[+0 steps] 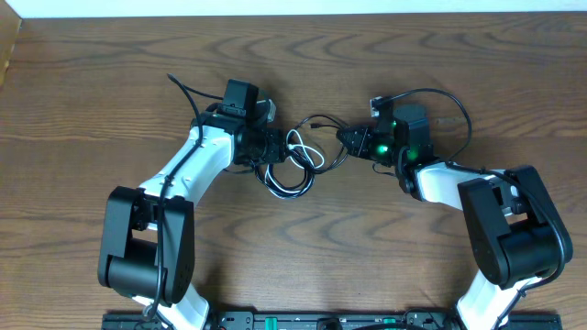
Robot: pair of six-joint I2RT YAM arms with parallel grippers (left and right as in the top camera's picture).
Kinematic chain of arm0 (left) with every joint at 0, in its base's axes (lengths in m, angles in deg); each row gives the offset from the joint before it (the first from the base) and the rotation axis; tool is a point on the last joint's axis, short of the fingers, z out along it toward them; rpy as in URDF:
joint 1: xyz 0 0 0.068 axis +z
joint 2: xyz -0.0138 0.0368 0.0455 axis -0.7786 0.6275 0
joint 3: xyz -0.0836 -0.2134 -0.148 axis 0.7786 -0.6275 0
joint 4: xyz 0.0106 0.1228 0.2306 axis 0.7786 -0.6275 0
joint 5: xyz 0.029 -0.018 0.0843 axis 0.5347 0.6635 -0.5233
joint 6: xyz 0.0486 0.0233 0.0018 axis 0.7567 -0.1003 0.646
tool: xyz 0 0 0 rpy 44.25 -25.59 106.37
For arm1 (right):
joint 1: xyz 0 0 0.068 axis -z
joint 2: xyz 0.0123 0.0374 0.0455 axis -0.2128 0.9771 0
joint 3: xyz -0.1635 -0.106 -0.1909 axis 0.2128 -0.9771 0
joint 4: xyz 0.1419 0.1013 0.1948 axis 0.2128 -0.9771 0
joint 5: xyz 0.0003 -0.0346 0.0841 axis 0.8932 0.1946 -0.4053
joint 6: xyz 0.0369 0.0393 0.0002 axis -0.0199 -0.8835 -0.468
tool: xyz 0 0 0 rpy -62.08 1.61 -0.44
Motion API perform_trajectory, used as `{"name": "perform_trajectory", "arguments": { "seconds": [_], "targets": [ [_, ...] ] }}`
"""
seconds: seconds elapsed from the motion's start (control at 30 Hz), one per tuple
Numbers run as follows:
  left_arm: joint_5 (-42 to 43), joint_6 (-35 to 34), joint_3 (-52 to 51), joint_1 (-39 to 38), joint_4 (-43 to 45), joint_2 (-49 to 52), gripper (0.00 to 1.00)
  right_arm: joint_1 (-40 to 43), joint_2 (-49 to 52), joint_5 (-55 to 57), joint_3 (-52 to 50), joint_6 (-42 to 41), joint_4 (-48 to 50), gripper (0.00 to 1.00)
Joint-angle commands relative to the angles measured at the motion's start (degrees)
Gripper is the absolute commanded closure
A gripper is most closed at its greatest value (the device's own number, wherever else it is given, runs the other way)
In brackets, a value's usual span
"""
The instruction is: Untangle cables
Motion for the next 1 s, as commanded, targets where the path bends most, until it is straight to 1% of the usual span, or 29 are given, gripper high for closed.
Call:
{"name": "perform_trajectory", "arguments": {
  "seconds": [0.0, 0.13, 0.2, 0.27, 0.43, 0.5, 0.57, 0.67, 0.7, 0.73, 0.87, 0.97],
  "targets": [
    [-0.31, 0.11, -0.44, -0.17, 0.11, 0.72, 0.52, -0.28, 0.02, 0.13, 0.74, 0.37, 0.15, 0.96],
    [0.0, 0.11, -0.11, -0.13, 0.09, -0.04, 0.52, -0.11, 0.02, 0.0, 0.74, 0.35, 0.37, 0.97],
    [2.01, 0.11, 0.33, -0.13, 0.11, -0.81, 0.51, -0.11, 0.04, -1.05, 0.74, 0.33, 0.61, 0.99],
    [4.42, 0.11, 0.68, -0.13, 0.44, -1.81, 0.51, -0.09, 0.02, -3.63, 0.74, 0.33, 1.84, 0.99],
    [4.31, 0.09, 0.72, -0.13, 1.42, -3.13, 0.51, 0.83, 0.02, -11.39, 0.74, -0.22, 6.23, 0.99],
    [1.6, 0.09, 0.68, -0.15, 1.25, -2.99, 0.51, 1.97, 0.02, -14.43, 0.74, -2.38, 7.41, 0.99],
    [-3.43, 0.04, 0.59, -0.2, 0.48, -2.95, 0.51, 2.97, 0.02, -15.17, 0.74, -3.39, 7.61, 0.99],
    [-11.91, -3.28, 0.59, 0.0, -1.62, -2.95, 0.5, 4.09, 0.02, -14.43, 0.74, -3.28, 6.03, 0.99],
    [-13.94, -4.24, 0.59, 0.04, -2.45, -2.95, 0.47, 4.31, 0.02, -13.57, 0.74, -3.3, 4.87, 0.99],
    [-15.32, -4.87, 0.59, 0.04, -3.13, -2.95, 0.46, 4.35, 0.02, -13.16, 0.74, -3.28, 4.17, 0.99],
    [-15.8, -5.01, 0.57, 0.02, -4.37, -2.89, 0.4, 3.98, 0.02, -13.29, 0.74, -3.26, 3.48, 0.99],
    [-15.58, -4.33, 0.52, 0.02, -3.76, -2.27, 0.4, 3.34, 0.02, -13.27, 0.74, -3.26, 3.48, 0.99]
  ]
}}
